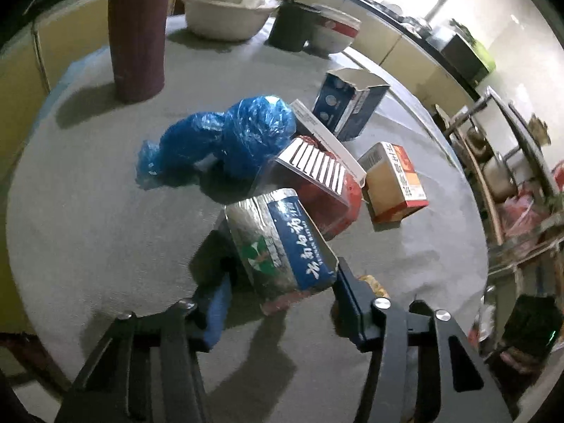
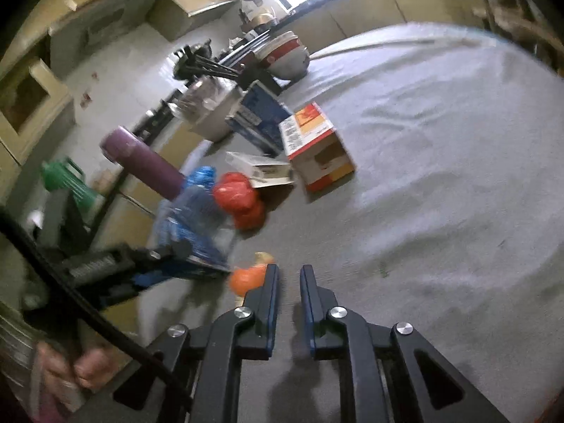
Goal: Collect trash
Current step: 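Grasp the orange peel with the right tool while the left tool grasps the blue-white box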
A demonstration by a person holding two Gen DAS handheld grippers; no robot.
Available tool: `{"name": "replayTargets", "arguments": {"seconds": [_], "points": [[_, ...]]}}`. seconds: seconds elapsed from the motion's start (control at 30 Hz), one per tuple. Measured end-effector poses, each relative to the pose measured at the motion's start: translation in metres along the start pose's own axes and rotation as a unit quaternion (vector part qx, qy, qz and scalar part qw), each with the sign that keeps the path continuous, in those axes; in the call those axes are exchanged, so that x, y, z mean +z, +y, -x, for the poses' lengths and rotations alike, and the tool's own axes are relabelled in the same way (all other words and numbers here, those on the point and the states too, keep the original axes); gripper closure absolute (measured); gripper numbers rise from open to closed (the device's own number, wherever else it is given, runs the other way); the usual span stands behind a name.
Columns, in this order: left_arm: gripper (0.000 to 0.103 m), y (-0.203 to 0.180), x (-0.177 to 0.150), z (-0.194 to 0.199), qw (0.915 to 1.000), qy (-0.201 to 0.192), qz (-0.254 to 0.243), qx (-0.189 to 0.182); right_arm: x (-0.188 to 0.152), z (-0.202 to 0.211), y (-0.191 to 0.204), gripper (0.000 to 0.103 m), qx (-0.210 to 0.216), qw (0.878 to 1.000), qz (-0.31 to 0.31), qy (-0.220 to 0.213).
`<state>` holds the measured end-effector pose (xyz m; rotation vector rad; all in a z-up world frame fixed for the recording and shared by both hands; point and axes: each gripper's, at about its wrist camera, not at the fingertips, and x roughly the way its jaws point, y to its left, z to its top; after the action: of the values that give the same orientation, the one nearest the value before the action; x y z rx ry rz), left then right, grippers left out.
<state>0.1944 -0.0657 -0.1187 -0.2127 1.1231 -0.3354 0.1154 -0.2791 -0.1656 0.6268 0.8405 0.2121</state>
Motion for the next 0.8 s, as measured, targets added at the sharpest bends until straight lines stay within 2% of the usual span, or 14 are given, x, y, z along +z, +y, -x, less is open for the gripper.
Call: {"name": "replayTargets", "arguments": {"seconds": [0.07, 0.17, 0.2, 0.23, 0.3, 0.53, 0.57, 0.6, 0.63, 0.8], "points": [[0.053, 0.003, -0.004, 0.004, 0.9999, -0.002, -0.006, -0.008, 0.001, -0.002, 0.003, 0.08, 0.001, 1.0, -0.005, 0.01], [0.053, 0.011, -0.009, 0.011, 0.9999, -0.003, -0.01, -0.013, 0.0, -0.008, 0.009, 0.059, 0.001, 1.0, 0.003, 0.021], [0.053, 0.013, -0.01, 0.013, 0.9999, -0.005, -0.012, -0.011, -0.001, -0.011, 0.011, 0.036, 0.003, 1.0, 0.002, 0.025], [0.053, 0.015, -0.01, 0.015, 0.9998, -0.006, -0.013, -0.01, -0.001, -0.013, 0.012, 0.032, 0.007, 1.0, 0.001, 0.025], [0.053, 0.019, -0.013, 0.02, 0.9998, -0.007, -0.016, -0.012, -0.002, -0.016, 0.018, 0.032, 0.001, 1.0, 0.006, 0.015], [0.053, 0.011, -0.024, 0.043, 0.9982, -0.026, -0.053, 0.008, -0.005, -0.045, 0.04, 0.035, -0.059, 0.995, 0.064, 0.038], [0.053, 0.009, -0.026, 0.047, 0.9977, -0.031, -0.058, 0.013, -0.007, -0.047, 0.046, 0.038, -0.073, 0.993, 0.083, 0.032], [0.053, 0.008, -0.027, 0.051, 0.9974, -0.035, -0.061, 0.016, -0.01, -0.05, 0.05, 0.052, -0.086, 0.991, 0.099, 0.033], [0.053, 0.006, -0.028, 0.054, 0.997, -0.039, -0.064, 0.018, -0.011, -0.052, 0.053, 0.061, -0.097, 0.988, 0.112, 0.033], [0.053, -0.003, -0.031, 0.065, 0.9957, -0.046, -0.078, 0.021, -0.014, -0.048, 0.054, 0.073, -0.104, 0.985, 0.136, 0.022]]}}
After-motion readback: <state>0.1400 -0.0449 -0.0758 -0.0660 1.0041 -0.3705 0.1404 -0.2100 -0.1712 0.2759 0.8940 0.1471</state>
